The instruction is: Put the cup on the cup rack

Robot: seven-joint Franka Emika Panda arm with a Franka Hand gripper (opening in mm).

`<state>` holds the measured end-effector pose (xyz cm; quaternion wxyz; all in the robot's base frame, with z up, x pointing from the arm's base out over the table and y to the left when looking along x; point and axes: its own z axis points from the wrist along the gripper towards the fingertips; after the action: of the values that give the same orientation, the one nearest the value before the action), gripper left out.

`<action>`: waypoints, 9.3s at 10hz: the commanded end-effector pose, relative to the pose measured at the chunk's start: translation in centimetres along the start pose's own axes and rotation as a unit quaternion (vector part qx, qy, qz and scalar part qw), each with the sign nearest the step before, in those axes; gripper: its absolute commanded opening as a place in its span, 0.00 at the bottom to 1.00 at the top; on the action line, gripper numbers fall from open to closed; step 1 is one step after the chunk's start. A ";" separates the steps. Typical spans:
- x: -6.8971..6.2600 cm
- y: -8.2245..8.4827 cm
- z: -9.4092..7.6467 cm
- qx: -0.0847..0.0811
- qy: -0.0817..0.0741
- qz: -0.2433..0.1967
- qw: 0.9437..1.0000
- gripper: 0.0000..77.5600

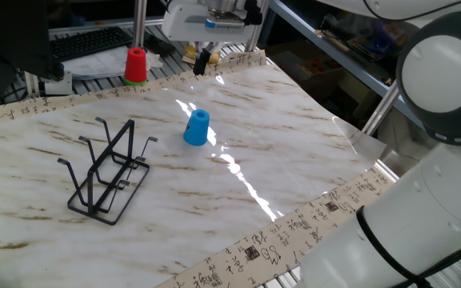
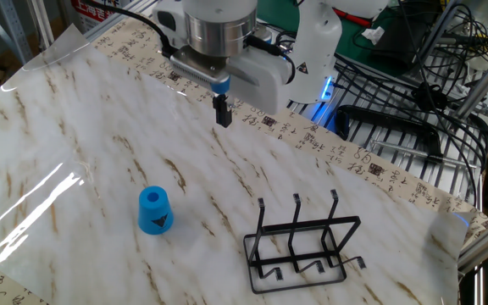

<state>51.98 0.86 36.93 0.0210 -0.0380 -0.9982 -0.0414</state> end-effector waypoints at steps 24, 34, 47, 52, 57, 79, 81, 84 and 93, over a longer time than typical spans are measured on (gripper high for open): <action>-4.6 -3.0 1.5 0.004 0.006 0.012 1.000 0.00; -8.1 -2.9 14.4 0.043 -0.042 -0.033 0.998 0.00; -8.0 -4.2 15.7 0.042 -0.042 -0.057 0.997 0.00; -8.0 -4.2 15.7 0.039 -0.033 0.004 0.999 0.00; -8.0 -4.2 15.7 0.042 -0.010 0.070 0.997 0.00; -8.3 -10.4 19.6 0.049 -0.031 -0.015 0.998 0.00; -8.3 -10.3 20.0 0.050 -0.034 -0.013 0.998 0.00; -8.3 -10.3 20.0 0.048 -0.034 -0.006 0.998 0.00; -8.3 -10.3 20.0 0.048 -0.032 -0.006 0.998 1.00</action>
<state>58.63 -8.26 15.68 -0.0074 -0.0316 -0.9994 0.0069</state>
